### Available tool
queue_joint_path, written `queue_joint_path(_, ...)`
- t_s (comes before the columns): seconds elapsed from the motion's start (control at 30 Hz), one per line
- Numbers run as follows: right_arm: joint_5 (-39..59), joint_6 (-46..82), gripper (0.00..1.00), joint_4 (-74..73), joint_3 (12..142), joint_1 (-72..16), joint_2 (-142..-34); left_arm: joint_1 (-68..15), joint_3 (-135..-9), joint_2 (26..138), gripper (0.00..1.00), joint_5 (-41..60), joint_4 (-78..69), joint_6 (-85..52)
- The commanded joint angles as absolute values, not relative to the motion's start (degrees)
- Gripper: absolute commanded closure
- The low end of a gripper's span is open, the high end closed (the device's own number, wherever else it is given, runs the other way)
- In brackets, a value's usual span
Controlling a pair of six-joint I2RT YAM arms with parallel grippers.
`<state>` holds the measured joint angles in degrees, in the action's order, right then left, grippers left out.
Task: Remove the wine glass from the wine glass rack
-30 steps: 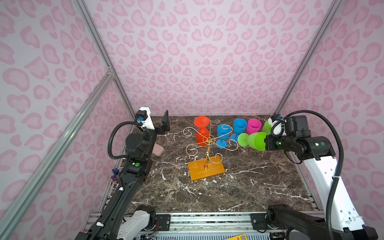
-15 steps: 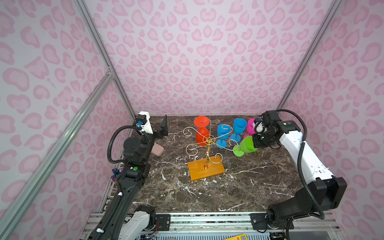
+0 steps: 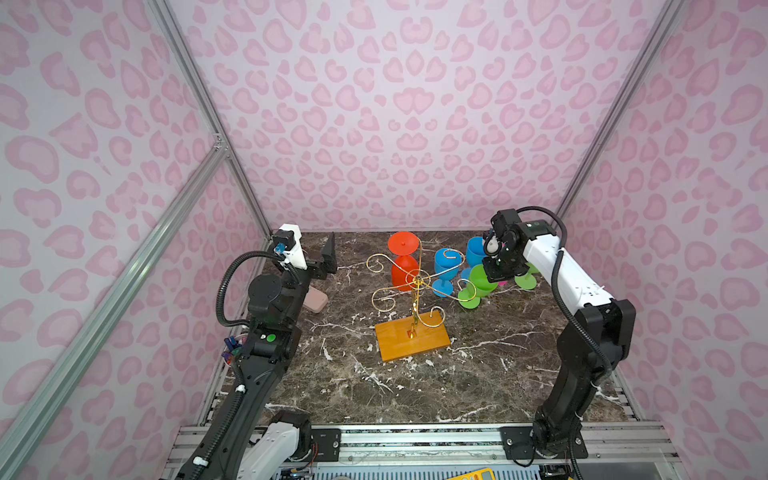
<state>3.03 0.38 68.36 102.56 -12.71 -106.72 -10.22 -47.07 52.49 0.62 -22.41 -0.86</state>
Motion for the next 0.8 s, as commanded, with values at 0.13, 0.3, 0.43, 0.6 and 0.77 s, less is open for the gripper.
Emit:
queue_joint_path(0.13,1.36,0.09,0.9,70.07,104.56,-13.51,-108.63,-9.73,-47.28,52.44,0.06,-0.51,-22.5,-1.49)
queue_joint_path(0.3,2.25,0.0,0.84,70.25,106.14,-13.45,-107.87,-9.23,-47.62,52.75,0.06,-1.39,-21.98,-2.83)
queue_joint_path(0.43,5.56,0.17,0.8,69.82,107.61,-12.33,-105.42,-8.8,-49.09,53.73,0.05,-1.37,-20.66,-5.58)
queue_joint_path(0.6,14.11,1.26,0.73,66.44,108.42,-9.8,-98.09,-7.26,-53.61,56.33,0.05,3.13,-15.75,-11.46)
queue_joint_path(0.77,20.63,5.38,0.59,54.22,101.5,-9.42,-87.88,-2.52,-60.57,61.26,0.08,19.15,-9.4,-21.48)
